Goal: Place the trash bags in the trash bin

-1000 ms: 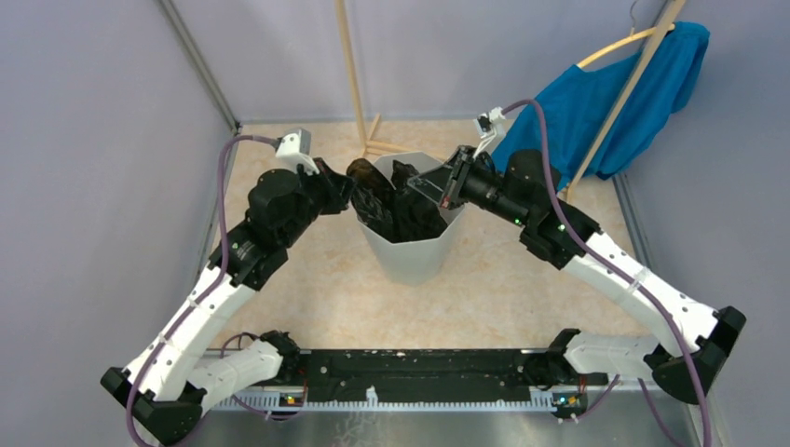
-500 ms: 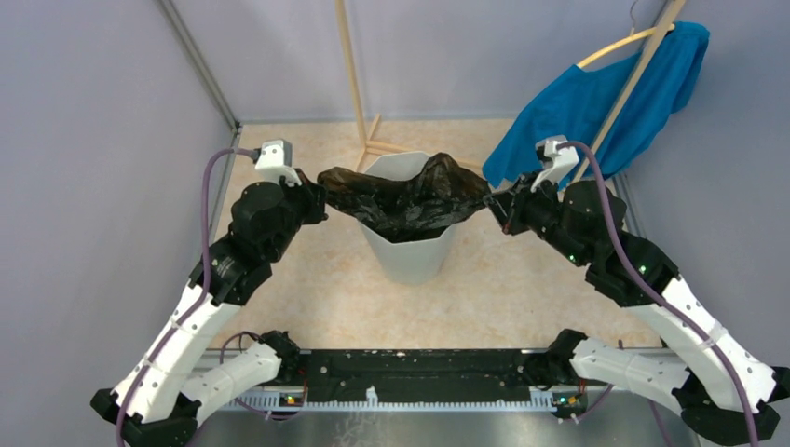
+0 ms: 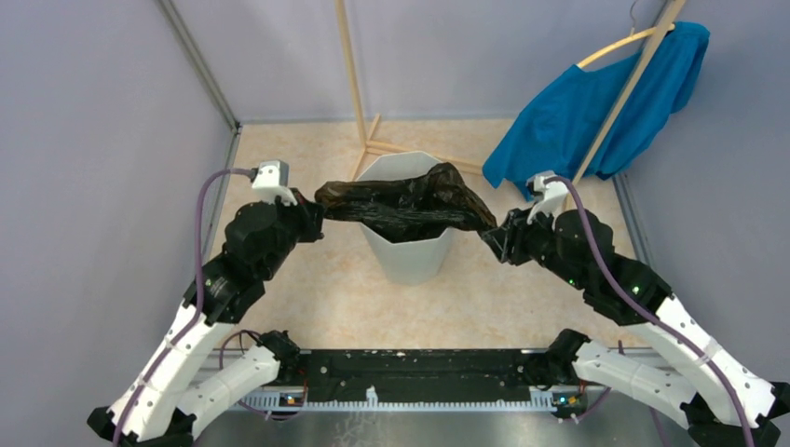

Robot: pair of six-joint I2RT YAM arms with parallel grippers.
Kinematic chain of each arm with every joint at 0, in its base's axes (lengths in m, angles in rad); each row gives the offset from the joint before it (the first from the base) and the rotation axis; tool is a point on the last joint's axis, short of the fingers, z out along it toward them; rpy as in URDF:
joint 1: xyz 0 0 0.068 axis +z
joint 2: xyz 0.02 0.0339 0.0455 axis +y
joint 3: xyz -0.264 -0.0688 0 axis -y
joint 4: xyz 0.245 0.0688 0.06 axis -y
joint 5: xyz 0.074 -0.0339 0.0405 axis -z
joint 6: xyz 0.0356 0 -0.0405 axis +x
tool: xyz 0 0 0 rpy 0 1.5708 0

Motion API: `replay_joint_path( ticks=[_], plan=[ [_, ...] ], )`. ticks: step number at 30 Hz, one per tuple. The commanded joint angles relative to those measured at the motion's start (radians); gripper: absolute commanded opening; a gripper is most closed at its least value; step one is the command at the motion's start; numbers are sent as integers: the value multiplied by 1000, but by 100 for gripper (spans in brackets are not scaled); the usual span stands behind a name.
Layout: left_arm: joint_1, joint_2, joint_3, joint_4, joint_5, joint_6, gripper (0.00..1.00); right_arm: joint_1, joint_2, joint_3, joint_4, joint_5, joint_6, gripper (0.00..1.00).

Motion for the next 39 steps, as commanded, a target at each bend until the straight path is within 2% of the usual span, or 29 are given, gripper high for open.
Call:
replay_joint_path(
  ticks=[1,3,6,9,10,14,18,21,23,26,31,35,39],
  plan=[
    [-1,-99,-44,27,93,-67,2,-6,-19,0,62,-82,63,41],
    [-1,-113,-56,32,118,-89,3,-7,-10,22,33,-51,112,48],
    [-1,-110,-61,23,128,-104,4,-7,-1,76,-7,1,203,67],
    [-1,-105,-66,23,123,-105,4,-7,-14,100,-40,102,375,88],
    [-1,-101,-67,24,120,-103,4,-7,-20,94,-42,122,435,92],
    [-1,-92,-74,23,113,-91,3,-7,-37,61,-11,131,630,97],
    [-2,-90,-79,23,121,-86,1,-7,-25,39,26,99,803,96],
    [-1,-94,-79,18,119,-85,1,-6,0,52,-23,84,920,95],
    [-1,-99,-80,18,116,-82,1,-7,5,53,-29,76,913,95],
    [-1,-102,-78,15,111,-76,1,-7,-20,15,54,-3,849,92],
    [-1,-101,-79,19,117,-76,0,-6,-33,-75,298,-186,886,78],
    [-1,-95,-79,32,130,-79,0,-7,38,-26,334,-181,889,71],
    [-1,-94,-79,37,143,-81,0,-6,109,11,308,-95,919,65]
  ],
)
